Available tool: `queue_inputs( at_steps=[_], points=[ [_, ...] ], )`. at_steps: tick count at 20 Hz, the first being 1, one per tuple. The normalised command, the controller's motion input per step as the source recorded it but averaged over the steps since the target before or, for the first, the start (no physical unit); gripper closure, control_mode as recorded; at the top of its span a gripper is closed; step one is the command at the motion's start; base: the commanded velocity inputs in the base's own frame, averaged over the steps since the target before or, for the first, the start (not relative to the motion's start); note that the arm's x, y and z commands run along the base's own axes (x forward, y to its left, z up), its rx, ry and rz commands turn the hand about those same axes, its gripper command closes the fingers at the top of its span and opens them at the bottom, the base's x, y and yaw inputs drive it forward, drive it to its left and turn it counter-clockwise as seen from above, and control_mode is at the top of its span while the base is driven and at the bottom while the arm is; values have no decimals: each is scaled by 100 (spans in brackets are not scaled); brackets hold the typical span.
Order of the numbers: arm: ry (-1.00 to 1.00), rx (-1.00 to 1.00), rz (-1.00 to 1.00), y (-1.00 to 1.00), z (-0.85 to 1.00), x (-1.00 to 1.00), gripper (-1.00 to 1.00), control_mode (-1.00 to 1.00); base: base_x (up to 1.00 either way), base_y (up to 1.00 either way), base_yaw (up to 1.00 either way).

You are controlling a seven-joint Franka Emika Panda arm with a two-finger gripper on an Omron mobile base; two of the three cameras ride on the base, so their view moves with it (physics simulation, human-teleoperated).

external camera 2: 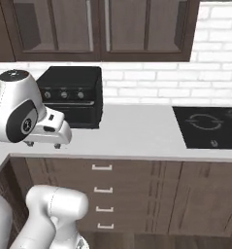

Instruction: Navigate to the toaster oven.

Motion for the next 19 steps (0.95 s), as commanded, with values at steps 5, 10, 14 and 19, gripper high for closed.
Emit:
queue_inputs(
  at_steps=[5, 10, 14, 19],
  points=[
    [0, 0, 0, 0, 0, 0, -100, 100, 100, 6, 9],
    [0, 0, 0, 0, 0, 0, -100, 100, 87, 0, 14],
    [0, 0, 0, 0, 0, 0, -100, 100, 52, 1, 9],
    [0, 0, 0, 0, 0, 0, -100, 100, 30, 2, 9]
  ],
)
